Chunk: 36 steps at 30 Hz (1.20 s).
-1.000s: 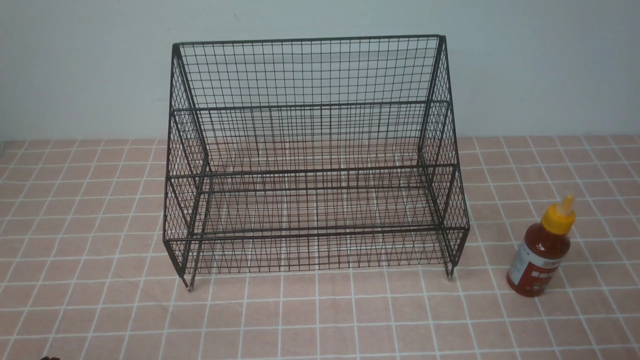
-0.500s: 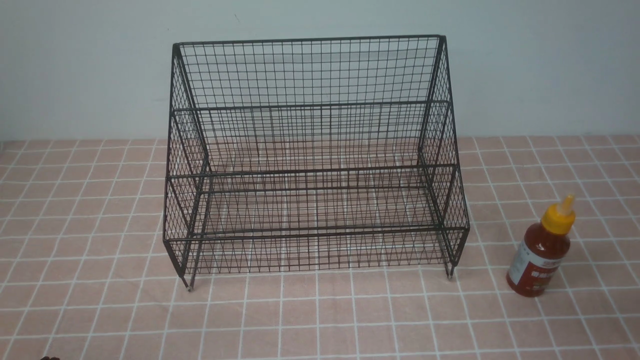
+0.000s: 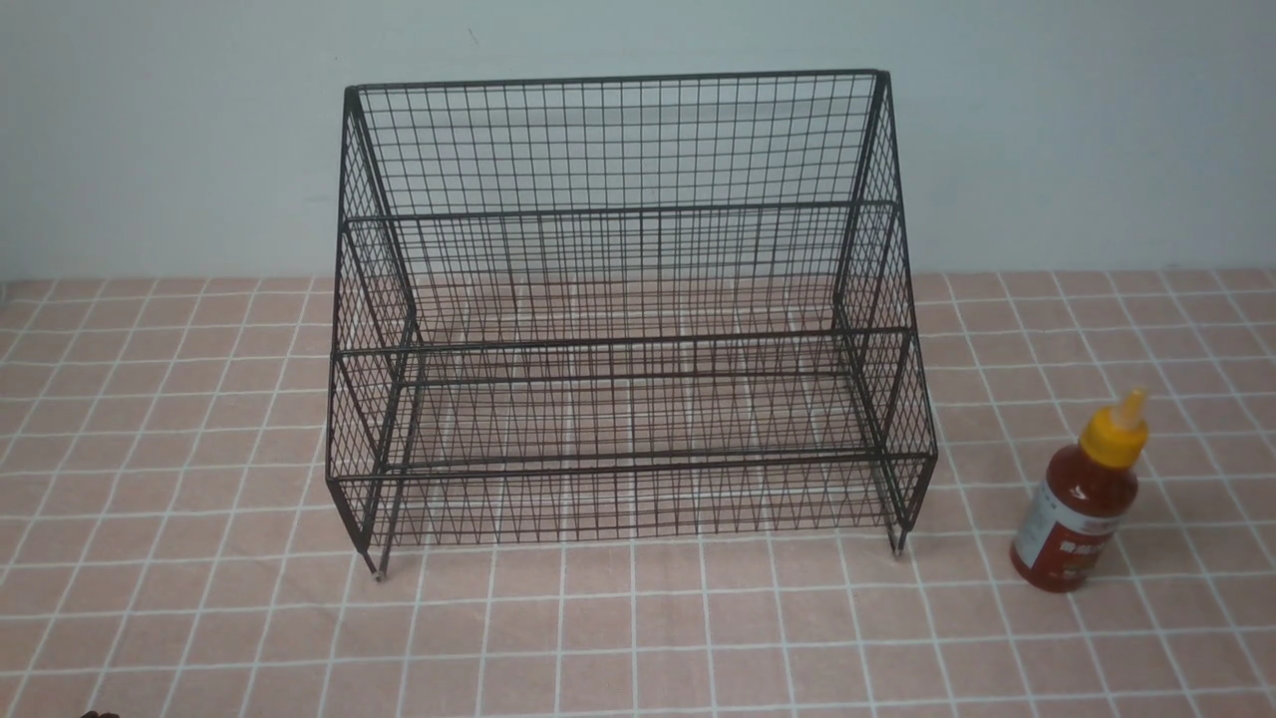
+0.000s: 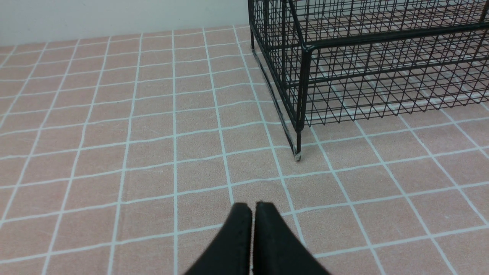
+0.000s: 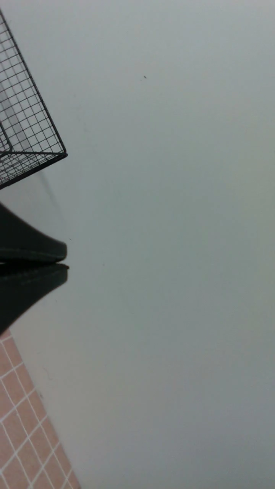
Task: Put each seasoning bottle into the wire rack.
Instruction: Use the right arm to grab the condiment bottle closest to it
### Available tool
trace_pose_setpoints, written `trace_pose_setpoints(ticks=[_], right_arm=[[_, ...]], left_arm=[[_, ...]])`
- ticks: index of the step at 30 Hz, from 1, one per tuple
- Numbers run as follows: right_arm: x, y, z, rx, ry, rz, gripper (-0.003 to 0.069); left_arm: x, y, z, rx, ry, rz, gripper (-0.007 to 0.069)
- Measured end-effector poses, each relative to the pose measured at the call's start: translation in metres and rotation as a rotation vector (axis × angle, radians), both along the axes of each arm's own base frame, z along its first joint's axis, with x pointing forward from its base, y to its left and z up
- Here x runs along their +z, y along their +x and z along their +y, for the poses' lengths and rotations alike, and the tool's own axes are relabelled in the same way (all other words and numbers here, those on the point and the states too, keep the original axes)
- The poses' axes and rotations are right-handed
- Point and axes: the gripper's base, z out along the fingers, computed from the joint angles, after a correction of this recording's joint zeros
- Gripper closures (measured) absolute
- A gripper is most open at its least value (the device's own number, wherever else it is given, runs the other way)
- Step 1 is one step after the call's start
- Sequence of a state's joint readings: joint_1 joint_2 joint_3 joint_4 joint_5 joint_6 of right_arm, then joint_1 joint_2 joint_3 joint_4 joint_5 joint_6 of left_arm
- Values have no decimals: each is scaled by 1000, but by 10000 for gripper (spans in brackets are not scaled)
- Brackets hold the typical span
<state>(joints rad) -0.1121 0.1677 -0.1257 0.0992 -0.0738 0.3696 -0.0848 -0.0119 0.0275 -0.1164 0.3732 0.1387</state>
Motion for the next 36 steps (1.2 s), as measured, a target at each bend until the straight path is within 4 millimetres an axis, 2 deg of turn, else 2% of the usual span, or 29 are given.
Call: trace_pose_setpoints(ticks=[2, 3, 4, 9, 11, 12, 13, 14, 16, 19, 22, 29, 31, 33, 34, 35, 36], right_arm=[[10, 15, -1, -3, -50, 64, 665], [18, 29, -2, -1, -89, 114, 652], [17, 31, -2, 0, -97, 126, 650], [21, 73, 0, 51, -205, 225, 567], [16, 98, 8, 123, -234, 252, 489], [16, 100, 10, 133, -238, 246, 476], [12, 115, 16, 177, -256, 257, 414], [10, 117, 17, 181, -259, 264, 414], [2, 135, 27, 235, -296, 283, 333], [-13, 157, 35, 273, -342, 321, 259], [-27, 169, 36, 283, -366, 352, 228], [-63, 186, 38, 314, -361, 462, 217], [-66, 187, 39, 316, -366, 474, 226], [-71, 189, 39, 320, -380, 494, 267], [-74, 190, 39, 323, -391, 505, 316], [-77, 190, 39, 325, -402, 514, 398], [-77, 190, 39, 325, -406, 512, 405]], left_arm=[[0, 0, 0, 0, 0, 0, 631], [0, 0, 0, 0, 0, 0, 631], [0, 0, 0, 0, 0, 0, 631], [0, 0, 0, 0, 0, 0, 631], [0, 0, 0, 0, 0, 0, 631], [0, 0, 0, 0, 0, 0, 631], [0, 0, 0, 0, 0, 0, 631], [0, 0, 0, 0, 0, 0, 631], [0, 0, 0, 0, 0, 0, 631], [0, 0, 0, 0, 0, 0, 631], [0, 0, 0, 0, 0, 0, 631], [0, 0, 0, 0, 0, 0, 631], [0, 0, 0, 0, 0, 0, 631], [0, 0, 0, 0, 0, 0, 631], [0, 0, 0, 0, 0, 0, 631], [0, 0, 0, 0, 0, 0, 631], [0, 0, 0, 0, 0, 0, 631]])
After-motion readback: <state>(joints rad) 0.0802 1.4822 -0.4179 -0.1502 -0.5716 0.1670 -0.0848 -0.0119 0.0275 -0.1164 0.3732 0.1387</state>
